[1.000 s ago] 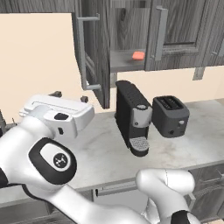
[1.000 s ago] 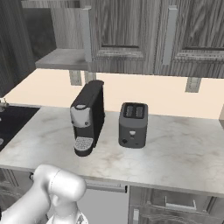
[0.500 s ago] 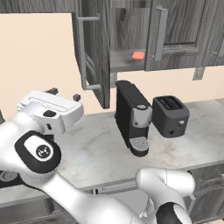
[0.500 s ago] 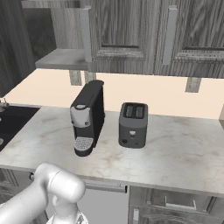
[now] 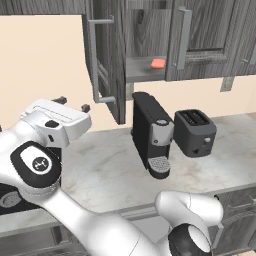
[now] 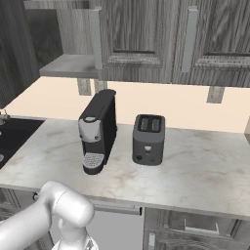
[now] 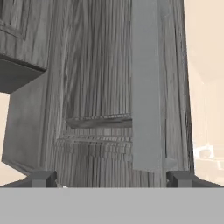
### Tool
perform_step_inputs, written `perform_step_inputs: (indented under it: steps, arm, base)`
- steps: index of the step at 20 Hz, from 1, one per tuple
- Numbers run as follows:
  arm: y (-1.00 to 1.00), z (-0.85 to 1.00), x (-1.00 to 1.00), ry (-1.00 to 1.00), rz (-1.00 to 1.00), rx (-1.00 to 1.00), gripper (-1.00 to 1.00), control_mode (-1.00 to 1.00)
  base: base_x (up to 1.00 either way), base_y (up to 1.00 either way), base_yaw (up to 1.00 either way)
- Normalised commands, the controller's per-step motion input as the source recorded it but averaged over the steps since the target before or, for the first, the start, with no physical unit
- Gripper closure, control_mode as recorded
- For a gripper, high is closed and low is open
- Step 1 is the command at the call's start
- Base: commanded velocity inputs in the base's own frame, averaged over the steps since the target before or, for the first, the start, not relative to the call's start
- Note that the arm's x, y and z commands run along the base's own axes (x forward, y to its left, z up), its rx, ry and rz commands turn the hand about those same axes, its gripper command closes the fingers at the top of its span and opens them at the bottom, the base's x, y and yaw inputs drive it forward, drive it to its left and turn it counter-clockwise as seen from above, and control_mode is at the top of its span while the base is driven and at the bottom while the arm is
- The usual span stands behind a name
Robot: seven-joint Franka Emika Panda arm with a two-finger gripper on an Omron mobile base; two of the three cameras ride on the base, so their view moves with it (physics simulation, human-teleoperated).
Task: Pick up the bar soap and bar soap from the sink, and place them back in the cabinet, and close the cabinet doors.
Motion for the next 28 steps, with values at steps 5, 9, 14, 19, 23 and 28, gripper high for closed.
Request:
perform_step_inputs:
  steps: [5, 9, 14, 19, 23, 28]
  arm:
    - [-0.01, -0.09, 0.21, -0.02, -0.05, -0.01, -1.0, -1.0]
    - [-0.04, -0.05, 0.19, -0.04, -0.04, -0.01, -1.0, -1.0]
    - [-0.11, -0.01, 0.18, -0.04, -0.04, 0.0, -1.0, -1.0]
    - [-0.22, 0.0, 0.15, -0.02, -0.02, 0.0, -1.0, -1.0]
    - [-0.3, 0.0, 0.06, 0.0, 0.0, 0.0, -1.0, -1.0]
    - [-0.34, 0.0, 0.01, 0.0, 0.0, 0.0, -1.0, -1.0]
  base:
    - [0.0, 0.0, 0.0]
    - [0.0, 0.0, 0.0]
    - [0.0, 0.0, 0.0]
    - [0.0, 0.0, 0.0]
    - [0.0, 0.0, 0.0]
    - [0.0, 0.0, 0.0]
